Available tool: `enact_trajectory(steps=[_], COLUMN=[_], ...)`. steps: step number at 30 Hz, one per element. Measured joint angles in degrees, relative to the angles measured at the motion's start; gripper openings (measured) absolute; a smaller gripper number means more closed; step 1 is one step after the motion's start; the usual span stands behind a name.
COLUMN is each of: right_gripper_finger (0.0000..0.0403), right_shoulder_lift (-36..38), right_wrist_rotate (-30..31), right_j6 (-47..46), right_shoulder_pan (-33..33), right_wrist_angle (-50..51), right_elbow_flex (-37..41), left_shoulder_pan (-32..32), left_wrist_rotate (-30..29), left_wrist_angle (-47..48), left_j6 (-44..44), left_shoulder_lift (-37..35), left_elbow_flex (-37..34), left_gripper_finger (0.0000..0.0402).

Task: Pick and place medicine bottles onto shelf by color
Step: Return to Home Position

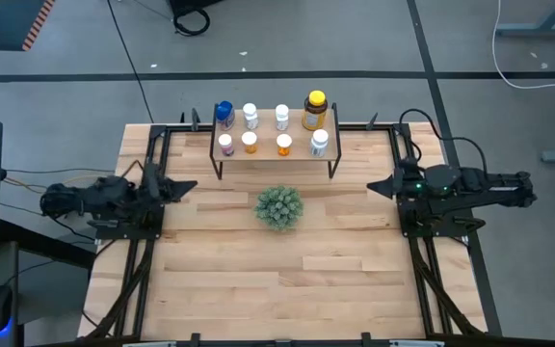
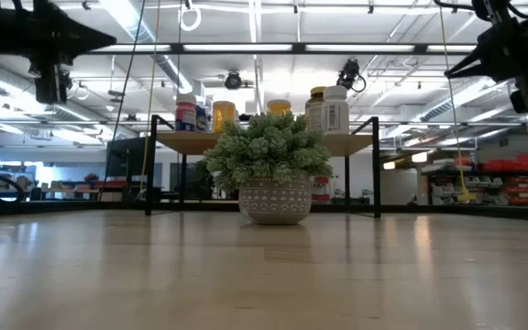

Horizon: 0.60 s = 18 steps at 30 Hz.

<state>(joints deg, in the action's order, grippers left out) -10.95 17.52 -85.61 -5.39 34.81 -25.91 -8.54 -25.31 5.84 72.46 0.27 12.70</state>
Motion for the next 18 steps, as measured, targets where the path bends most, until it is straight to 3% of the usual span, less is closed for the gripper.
enact_trajectory(steps=[4, 8, 10, 14, 18], right_gripper_finger=[0.0022, 0.0022, 0.0022, 0.0022, 0.0022], right_shoulder_lift=[1.64, 2.39, 2.46, 2.46, 2.46], right_wrist_rotate=[0.00, -0.31, -1.13, -3.66, -5.39], right_j6=[-0.34, -0.16, -0.15, -1.24, 0.39], right_shoulder_pan=[0.00, 0.00, 0.00, 0.00, 0.00], right_wrist_angle=[0.83, 1.72, 2.56, 2.71, 2.51], right_elbow_flex=[0.00, 0.00, 0.00, 0.00, 0.00], left_shoulder_pan=[0.00, 0.00, 0.12, 1.06, 1.70], left_wrist_rotate=[0.09, 0.13, 0.44, 1.97, 7.55], left_wrist_angle=[-5.90, -18.61, -17.20, -19.22, -23.03], left_j6=[3.25, 1.97, 0.04, -5.96, -20.49], left_shoulder_lift=[-0.02, -0.02, 0.09, 0.00, -0.06], left_elbow_flex=[-4.98, -11.88, -12.05, -12.18, -12.18], left_gripper_finger=[0.0003, 0.0003, 0.0002, 0.0002, 0.0003])
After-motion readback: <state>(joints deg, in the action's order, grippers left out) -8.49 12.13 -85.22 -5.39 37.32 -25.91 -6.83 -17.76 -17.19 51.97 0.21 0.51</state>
